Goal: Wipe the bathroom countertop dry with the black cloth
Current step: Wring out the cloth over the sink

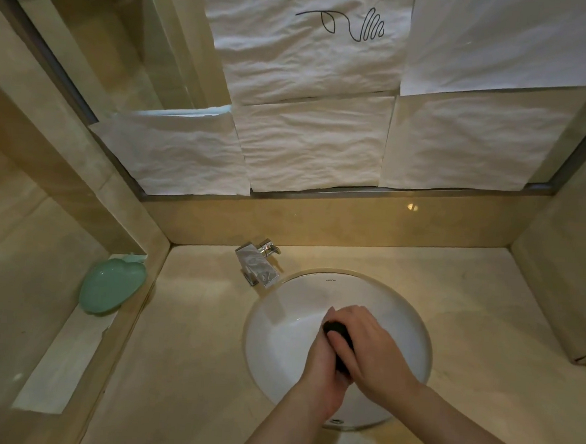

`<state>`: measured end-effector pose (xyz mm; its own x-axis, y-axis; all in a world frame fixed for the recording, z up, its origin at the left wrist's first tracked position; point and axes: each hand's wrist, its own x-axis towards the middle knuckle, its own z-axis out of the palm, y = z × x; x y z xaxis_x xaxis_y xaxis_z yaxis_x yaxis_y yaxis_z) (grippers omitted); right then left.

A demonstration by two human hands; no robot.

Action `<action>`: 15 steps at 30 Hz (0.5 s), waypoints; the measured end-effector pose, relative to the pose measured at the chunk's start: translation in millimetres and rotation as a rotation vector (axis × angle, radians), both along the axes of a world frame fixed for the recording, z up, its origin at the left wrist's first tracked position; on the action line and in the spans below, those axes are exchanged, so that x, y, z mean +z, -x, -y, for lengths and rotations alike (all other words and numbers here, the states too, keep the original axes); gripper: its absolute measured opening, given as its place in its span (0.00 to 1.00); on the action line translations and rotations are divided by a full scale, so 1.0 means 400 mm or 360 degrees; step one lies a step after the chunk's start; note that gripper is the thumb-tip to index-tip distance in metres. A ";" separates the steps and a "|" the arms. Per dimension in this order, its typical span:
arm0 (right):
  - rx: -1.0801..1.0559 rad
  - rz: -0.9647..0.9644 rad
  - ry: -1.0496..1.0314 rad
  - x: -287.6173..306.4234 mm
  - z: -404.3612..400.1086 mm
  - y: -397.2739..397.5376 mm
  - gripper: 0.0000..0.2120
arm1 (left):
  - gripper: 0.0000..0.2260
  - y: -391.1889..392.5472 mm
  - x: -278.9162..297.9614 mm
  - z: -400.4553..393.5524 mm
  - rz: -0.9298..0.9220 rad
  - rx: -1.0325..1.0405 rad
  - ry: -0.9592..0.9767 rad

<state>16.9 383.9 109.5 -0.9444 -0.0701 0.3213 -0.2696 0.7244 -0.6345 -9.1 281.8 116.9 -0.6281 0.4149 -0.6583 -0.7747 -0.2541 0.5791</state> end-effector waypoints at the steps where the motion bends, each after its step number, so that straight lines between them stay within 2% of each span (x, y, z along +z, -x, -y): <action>1: 0.0061 -0.0018 0.0060 0.001 0.005 -0.005 0.12 | 0.19 0.003 0.002 0.004 -0.0029 -0.0025 0.0008; 3: 0.0125 -0.0101 0.0043 -0.004 -0.001 -0.013 0.13 | 0.16 0.009 0.005 0.014 -0.0104 -0.0028 0.0095; 6: 0.0041 -0.0348 -0.0383 -0.008 -0.030 -0.009 0.11 | 0.11 0.013 0.006 0.016 -0.0269 0.0072 0.0358; 8: -0.0069 -0.0326 -0.0559 0.001 -0.030 0.002 0.10 | 0.11 0.005 0.008 0.007 -0.0355 0.0154 0.0478; 10: -0.0248 -0.0189 -0.0564 0.010 -0.015 0.012 0.11 | 0.14 -0.004 0.020 -0.005 -0.0564 0.0219 0.0605; 12: -0.0460 0.0055 -0.0305 0.016 0.012 0.013 0.12 | 0.17 -0.002 0.032 -0.007 -0.0906 0.0264 0.0749; 15: -0.0698 0.0473 0.0514 0.015 0.068 0.007 0.11 | 0.18 0.033 0.016 0.013 -0.1522 0.0219 0.1078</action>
